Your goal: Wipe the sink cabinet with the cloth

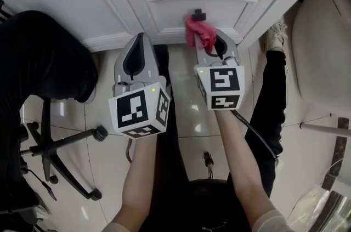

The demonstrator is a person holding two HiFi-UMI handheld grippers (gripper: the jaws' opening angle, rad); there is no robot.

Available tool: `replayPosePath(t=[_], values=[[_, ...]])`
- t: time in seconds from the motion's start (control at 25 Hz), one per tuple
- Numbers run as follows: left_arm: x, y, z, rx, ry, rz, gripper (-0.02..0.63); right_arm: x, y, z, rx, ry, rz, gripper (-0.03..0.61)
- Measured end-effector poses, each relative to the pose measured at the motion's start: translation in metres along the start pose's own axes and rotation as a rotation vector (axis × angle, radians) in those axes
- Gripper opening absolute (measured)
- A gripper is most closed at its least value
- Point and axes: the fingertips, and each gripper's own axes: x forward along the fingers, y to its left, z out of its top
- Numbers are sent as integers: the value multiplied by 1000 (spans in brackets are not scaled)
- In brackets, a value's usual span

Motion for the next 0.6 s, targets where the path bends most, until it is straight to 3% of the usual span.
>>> replayPosePath(t=[0.2,0.32,0.6], values=[[16,-69,2,0,-10,-80,15,-38,-84,-13,6,6,-130,64],[20,-111,-5,7,7,-135,15,-50,-101,-18,-47,17,-140,64],[22,-160,-7,18,15,-191,14,-73,-148,-27,8,34,-209,63]])
